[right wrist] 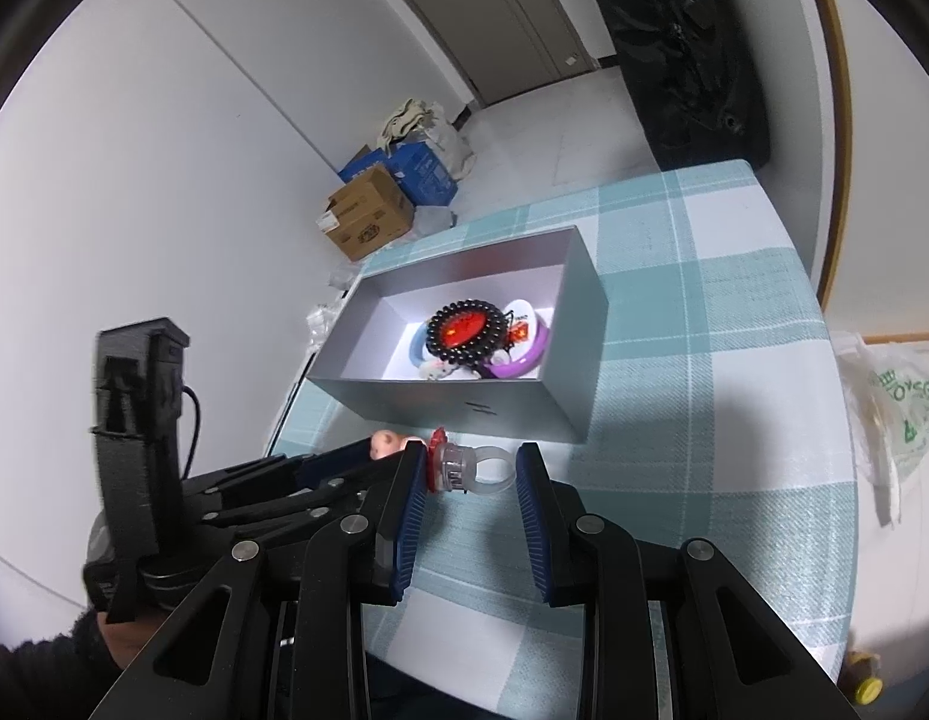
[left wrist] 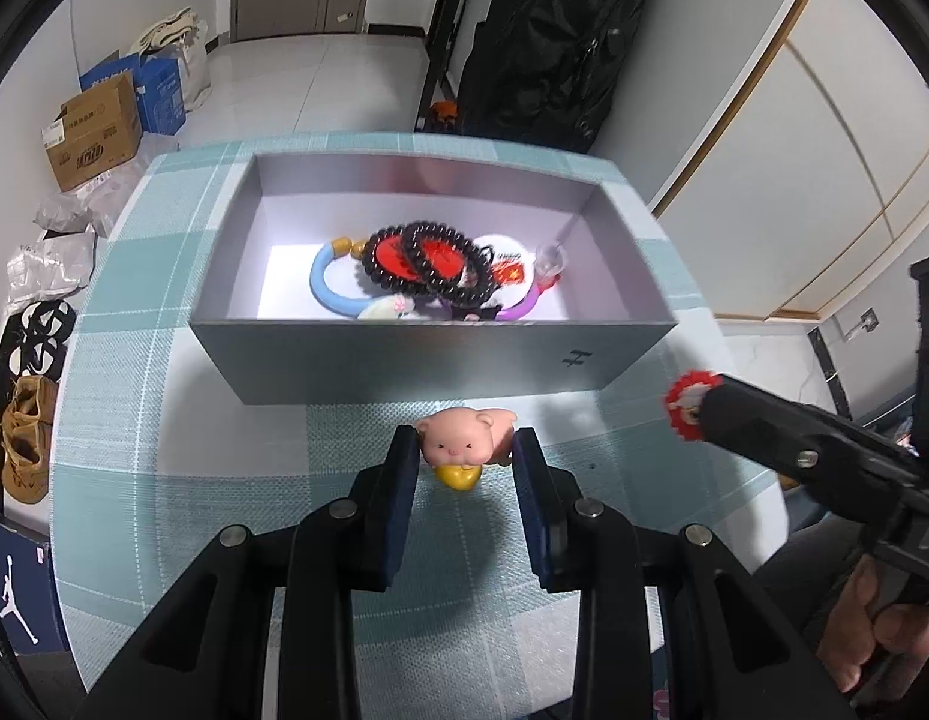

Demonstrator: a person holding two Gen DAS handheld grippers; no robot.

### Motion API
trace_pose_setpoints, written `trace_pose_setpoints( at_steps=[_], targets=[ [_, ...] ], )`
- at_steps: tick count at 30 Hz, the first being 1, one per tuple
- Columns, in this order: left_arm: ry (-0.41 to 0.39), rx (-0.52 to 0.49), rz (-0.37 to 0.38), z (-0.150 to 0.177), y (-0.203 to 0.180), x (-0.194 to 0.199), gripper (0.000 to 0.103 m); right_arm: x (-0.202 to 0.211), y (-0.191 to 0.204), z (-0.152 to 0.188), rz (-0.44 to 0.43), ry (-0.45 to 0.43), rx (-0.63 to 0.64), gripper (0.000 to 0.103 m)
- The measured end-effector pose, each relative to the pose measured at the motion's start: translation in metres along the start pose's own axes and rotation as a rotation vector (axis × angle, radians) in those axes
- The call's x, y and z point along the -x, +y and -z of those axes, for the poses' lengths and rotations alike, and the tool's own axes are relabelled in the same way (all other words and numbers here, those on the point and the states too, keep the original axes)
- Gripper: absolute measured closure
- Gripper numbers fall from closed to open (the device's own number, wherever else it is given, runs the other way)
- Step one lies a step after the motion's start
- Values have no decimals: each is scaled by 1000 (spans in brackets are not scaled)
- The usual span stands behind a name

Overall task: Organize jewelry
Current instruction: 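Lower the pig and the red ring into the grey box and open both tools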

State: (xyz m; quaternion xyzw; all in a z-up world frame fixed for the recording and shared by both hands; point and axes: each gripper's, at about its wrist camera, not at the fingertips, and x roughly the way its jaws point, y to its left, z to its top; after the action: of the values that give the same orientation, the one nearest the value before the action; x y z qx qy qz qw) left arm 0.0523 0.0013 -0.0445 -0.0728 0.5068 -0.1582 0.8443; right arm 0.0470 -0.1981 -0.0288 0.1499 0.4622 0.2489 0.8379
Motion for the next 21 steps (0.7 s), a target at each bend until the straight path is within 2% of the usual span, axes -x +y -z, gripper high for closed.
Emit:
trace_pose_setpoints(
  at_steps=[6,12,21],
  targets=[
    [-46,-12,27,-3,-3,15,77,-3,3,-3,-2,-3,3,74],
    [-79,18,61,-12,2,24,77,-5,6,-9,-2,-9,8,74],
    [-97,31,101,-20,6,32,77,-11,12,-23,-11,-15,30,74]
  ],
)
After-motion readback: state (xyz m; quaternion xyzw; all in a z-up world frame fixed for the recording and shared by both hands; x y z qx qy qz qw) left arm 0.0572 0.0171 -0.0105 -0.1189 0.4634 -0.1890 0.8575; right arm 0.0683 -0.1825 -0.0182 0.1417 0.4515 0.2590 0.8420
